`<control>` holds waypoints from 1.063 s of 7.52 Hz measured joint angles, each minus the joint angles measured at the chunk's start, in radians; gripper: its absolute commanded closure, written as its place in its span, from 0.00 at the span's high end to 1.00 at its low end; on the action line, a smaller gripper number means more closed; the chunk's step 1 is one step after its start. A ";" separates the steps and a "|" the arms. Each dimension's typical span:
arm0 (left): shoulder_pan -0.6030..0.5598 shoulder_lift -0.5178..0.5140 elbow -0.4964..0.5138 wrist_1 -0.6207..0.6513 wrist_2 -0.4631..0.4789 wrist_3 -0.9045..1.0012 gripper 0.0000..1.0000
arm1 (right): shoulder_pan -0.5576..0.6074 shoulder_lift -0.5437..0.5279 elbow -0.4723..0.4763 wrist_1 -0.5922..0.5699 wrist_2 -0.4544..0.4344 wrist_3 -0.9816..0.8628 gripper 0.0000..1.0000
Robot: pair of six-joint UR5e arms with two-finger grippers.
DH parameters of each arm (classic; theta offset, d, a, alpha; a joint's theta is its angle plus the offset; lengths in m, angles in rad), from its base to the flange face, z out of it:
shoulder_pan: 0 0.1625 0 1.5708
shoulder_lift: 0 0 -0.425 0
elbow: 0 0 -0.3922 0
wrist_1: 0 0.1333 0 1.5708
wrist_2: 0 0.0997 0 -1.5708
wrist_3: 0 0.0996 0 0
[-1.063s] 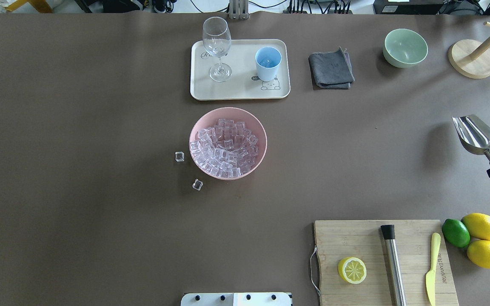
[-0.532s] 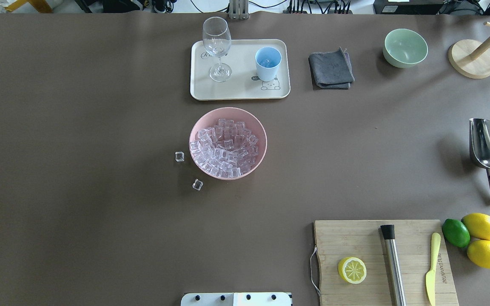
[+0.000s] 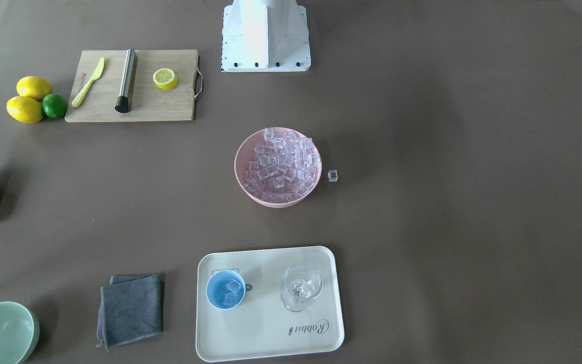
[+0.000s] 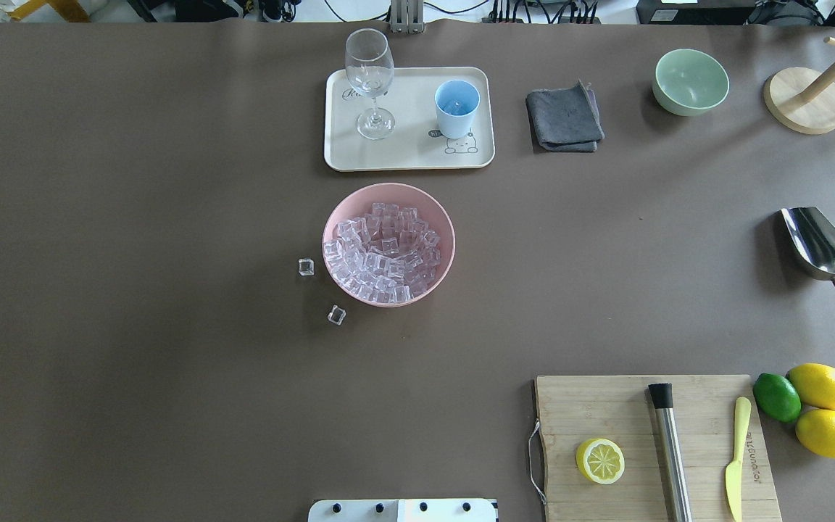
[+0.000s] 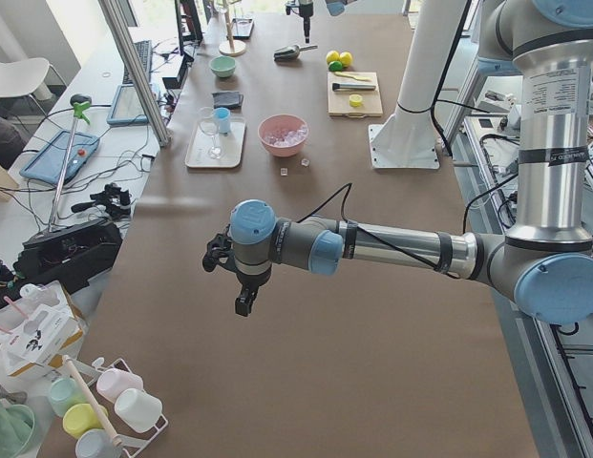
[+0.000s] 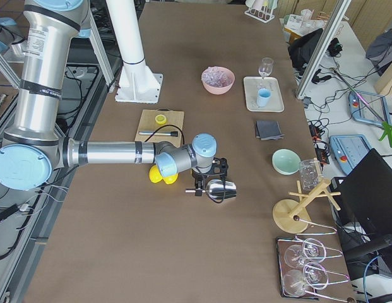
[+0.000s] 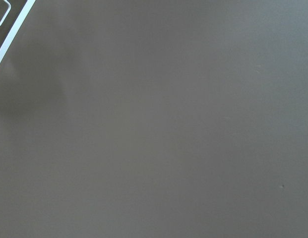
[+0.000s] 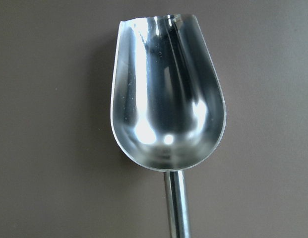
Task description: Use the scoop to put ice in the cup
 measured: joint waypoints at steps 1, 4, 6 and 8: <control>0.004 -0.003 0.000 0.000 0.000 0.000 0.99 | 0.050 0.001 0.019 -0.050 0.013 -0.068 1.00; 0.043 -0.015 -0.003 0.001 0.000 -0.001 0.99 | 0.276 0.007 0.077 -0.319 0.049 -0.381 1.00; 0.051 -0.018 -0.002 0.002 0.000 -0.002 0.99 | 0.328 0.006 0.086 -0.387 0.028 -0.441 1.00; 0.052 -0.018 -0.003 0.002 0.000 -0.003 0.99 | 0.340 0.003 0.089 -0.399 0.011 -0.451 1.00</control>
